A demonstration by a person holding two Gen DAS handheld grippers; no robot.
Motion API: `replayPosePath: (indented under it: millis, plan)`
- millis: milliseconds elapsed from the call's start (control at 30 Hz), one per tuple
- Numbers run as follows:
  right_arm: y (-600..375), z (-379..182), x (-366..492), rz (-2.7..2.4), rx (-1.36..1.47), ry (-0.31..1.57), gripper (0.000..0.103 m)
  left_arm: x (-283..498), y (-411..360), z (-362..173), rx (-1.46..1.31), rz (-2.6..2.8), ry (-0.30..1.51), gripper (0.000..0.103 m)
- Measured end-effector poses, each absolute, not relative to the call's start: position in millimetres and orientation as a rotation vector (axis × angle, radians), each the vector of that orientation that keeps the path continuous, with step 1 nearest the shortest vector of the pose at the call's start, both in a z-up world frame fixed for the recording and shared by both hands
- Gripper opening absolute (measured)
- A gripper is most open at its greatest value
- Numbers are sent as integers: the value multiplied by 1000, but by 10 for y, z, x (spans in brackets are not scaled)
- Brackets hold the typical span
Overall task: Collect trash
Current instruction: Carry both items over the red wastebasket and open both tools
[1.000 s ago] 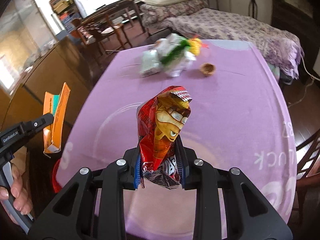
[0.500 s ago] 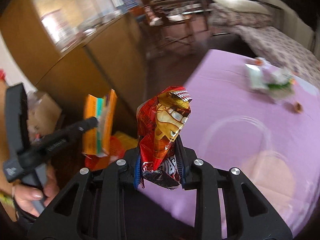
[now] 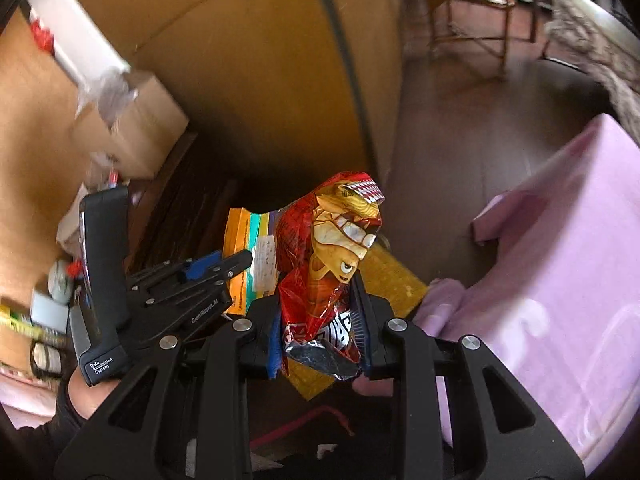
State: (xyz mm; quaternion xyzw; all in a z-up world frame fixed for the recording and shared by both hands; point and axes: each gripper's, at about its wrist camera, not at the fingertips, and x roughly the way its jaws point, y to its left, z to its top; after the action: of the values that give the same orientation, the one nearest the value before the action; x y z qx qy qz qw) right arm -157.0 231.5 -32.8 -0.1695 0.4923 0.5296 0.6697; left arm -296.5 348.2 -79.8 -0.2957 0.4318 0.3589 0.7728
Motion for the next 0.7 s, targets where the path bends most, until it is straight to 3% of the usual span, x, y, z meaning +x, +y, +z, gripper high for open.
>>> replayPosePath:
  millis: [467,533,567,600,667,700]
  plan:
    - [3043,-951,-1863,1212,-443,1282,31,-3196,3860,-1260,-742,835,985,21]
    - [3060,-1025,-1864,1223,-430,1291,36,-3236,3901,-1330,-761,847,1000,22]
    - [3061,-1063,-1846,1226,-405,1295,50,-3259,3921,-1348,-771,851,998,24]
    - [3075,-1091,-1845,1222,-398,1300,57,-3285,3943,-1376,-788,856,1002,32]
    - [3098,-1091,-1839,1220,-395,1293,59,-3344,3965,-1417,-818,873,1001,45]
    - [3095,-1073,-1845,1243,-389,1282,59,-3359,3964,-1413,-826,881,996,45]
